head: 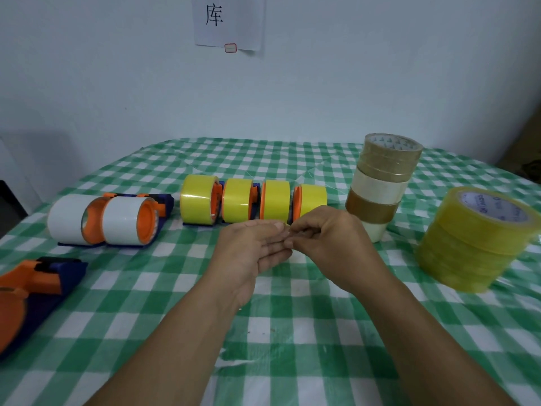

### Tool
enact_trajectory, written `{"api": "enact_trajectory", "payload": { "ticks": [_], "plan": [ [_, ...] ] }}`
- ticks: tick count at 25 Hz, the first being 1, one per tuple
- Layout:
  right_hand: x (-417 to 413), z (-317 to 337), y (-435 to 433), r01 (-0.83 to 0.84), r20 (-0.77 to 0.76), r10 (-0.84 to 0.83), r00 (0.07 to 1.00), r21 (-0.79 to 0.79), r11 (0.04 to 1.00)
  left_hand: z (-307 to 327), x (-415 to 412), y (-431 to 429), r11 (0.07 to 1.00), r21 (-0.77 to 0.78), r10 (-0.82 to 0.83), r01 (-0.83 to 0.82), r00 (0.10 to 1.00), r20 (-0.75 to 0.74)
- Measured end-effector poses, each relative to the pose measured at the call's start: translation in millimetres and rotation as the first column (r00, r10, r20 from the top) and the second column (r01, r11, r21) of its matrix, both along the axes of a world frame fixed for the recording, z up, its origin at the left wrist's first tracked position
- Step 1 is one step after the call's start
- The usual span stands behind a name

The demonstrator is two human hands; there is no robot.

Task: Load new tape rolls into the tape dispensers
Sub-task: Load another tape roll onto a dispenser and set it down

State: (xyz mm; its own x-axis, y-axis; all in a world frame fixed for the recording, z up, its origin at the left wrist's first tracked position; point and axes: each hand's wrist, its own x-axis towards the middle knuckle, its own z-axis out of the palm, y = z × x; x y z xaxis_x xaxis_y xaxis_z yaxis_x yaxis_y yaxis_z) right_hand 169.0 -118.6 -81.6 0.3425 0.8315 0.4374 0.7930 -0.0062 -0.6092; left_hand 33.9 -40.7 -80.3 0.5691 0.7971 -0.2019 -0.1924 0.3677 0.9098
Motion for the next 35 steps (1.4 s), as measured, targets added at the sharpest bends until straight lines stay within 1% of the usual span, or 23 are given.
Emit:
{"api": "enact_trajectory", "payload": {
  "ticks": [1, 4, 5, 6, 7, 9, 11, 13, 15, 17, 19, 21, 23, 25, 26, 28, 31, 35],
  "plan": [
    [0.3, -1.0, 0.3, 0.011, 0.047, -0.011, 0.999, -0.009, 1.000, -0.2, 0.2, -0.4, 1.000, 0.005, -0.007, 0.007, 1.000, -0.004],
    [-0.1, -4.7, 2.4, 0.024, 0.258, -0.019, 0.966, -0.017, 1.000, -0.4, 0.8, -1.3, 1.000, 0.010, -0.010, 0.010, 1.000, -0.004],
    [0.0, -5.4, 2.5, 0.008, 0.287, -0.003, 0.958, -0.018, 1.000, 0.0, 0.8, -1.1, 1.000, 0.011, -0.006, 0.006, 1.000, 0.001],
    [1.4, -6.2, 2.6, -0.009, 0.280, 0.013, 0.960, -0.016, 1.000, 0.2, 0.3, -0.9, 1.000, 0.020, -0.006, 0.006, 1.000, 0.006],
    [3.1, -5.9, 1.9, -0.022, 0.236, 0.024, 0.972, -0.011, 1.000, 0.6, -0.4, -0.3, 0.999, 0.039, -0.012, 0.012, 1.000, 0.006],
    [7.9, -5.7, 1.5, -0.034, 0.081, 0.036, 0.996, -0.030, 0.999, 1.9, -2.1, 0.3, 0.994, 0.096, -0.042, 0.044, 0.999, -0.015],
    [10.7, -4.0, 2.0, -0.047, -0.077, 0.042, 0.996, -0.060, 0.997, 2.1, -2.6, 0.7, 0.985, 0.160, -0.055, 0.063, 0.997, -0.055],
    [9.8, 0.0, 1.0, -0.079, -0.240, 0.061, 0.969, -0.067, 0.995, 0.8, -1.8, 0.9, 0.975, 0.213, -0.036, 0.053, 0.996, -0.084],
    [7.8, 4.8, -1.7, -0.109, -0.381, 0.081, 0.921, -0.053, 0.993, -1.3, -0.3, 0.7, 0.968, 0.247, -0.015, 0.038, 0.995, -0.095],
    [5.6, 8.1, -4.5, -0.121, -0.462, 0.084, 0.883, -0.051, 0.991, -3.6, 1.0, -0.5, 0.960, 0.281, 0.009, 0.017, 0.996, -0.093],
    [3.0, 9.0, -4.5, -0.096, -0.499, 0.062, 0.865, -0.043, 0.994, -4.9, 3.1, -2.0, 0.943, 0.333, 0.048, -0.016, 0.995, -0.086],
    [-1.1, 7.8, -2.6, -0.062, -0.504, 0.045, 0.862, -0.016, 0.998, -5.6, 5.3, -2.9, 0.934, 0.353, 0.094, -0.062, 0.993, -0.076],
    [-5.1, 5.7, -1.4, -0.062, -0.430, 0.064, 0.901, 0.019, 0.998, -6.4, 5.6, -2.0, 0.942, 0.326, 0.115, -0.085, 0.991, -0.073],
    [-7.5, 3.9, -1.6, -0.105, -0.332, 0.109, 0.937, 0.031, 0.994, -7.4, 4.9, -1.0, 0.947, 0.314, 0.096, -0.064, 0.991, -0.088],
    [-8.0, 3.6, -2.0, -0.122, -0.316, 0.126, 0.940, 0.033, 0.992, -7.8, 4.5, -0.7, 0.947, 0.317, 0.085, -0.052, 0.992, -0.091],
    [-6.9, 4.6, -2.0, -0.120, -0.350, 0.131, 0.928, 0.054, 0.991, -7.6, 4.5, -0.2, 0.944, 0.325, 0.077, -0.046, 0.994, -0.080],
    [-5.4, 7.5, -1.9, -0.059, -0.411, 0.093, 0.907, 0.095, 0.994, -6.9, 4.6, -0.6, 0.940, 0.337, 0.077, -0.056, 0.996, -0.049],
    [-4.1, 8.4, -1.1, -0.009, -0.474, 0.056, 0.879, 0.100, 0.995, -6.8, 3.7, -3.8, 0.926, 0.376, 0.051, -0.029, 0.997, -0.050]
  ]
}}
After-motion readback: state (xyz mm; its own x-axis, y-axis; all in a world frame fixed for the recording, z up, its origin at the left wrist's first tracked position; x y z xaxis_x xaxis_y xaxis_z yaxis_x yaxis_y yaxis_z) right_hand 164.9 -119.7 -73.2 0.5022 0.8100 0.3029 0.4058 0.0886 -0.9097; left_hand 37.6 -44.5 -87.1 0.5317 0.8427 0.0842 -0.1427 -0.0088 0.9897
